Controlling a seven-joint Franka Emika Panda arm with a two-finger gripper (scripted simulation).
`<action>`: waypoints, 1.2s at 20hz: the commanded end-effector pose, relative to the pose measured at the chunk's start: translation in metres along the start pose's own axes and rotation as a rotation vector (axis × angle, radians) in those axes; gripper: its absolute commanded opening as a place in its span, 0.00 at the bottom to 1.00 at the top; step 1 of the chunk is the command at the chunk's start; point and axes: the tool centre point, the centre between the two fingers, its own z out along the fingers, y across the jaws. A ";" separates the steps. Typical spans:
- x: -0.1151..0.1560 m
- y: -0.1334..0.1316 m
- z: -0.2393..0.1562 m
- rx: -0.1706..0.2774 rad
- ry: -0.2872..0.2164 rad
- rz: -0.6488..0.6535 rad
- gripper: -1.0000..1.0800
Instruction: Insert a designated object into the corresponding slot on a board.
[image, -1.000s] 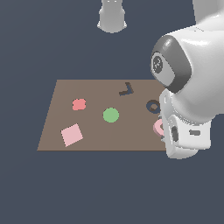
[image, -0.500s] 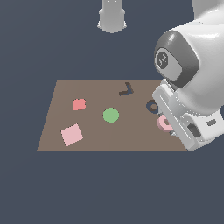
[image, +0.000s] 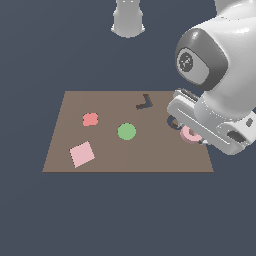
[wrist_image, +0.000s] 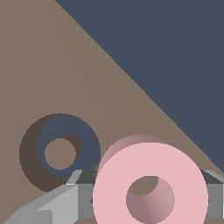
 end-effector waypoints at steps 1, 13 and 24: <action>0.004 -0.004 -0.001 -0.001 0.000 -0.110 0.00; 0.018 -0.028 -0.002 0.000 0.000 -0.609 0.00; 0.018 -0.047 -0.003 0.000 0.001 -0.953 0.00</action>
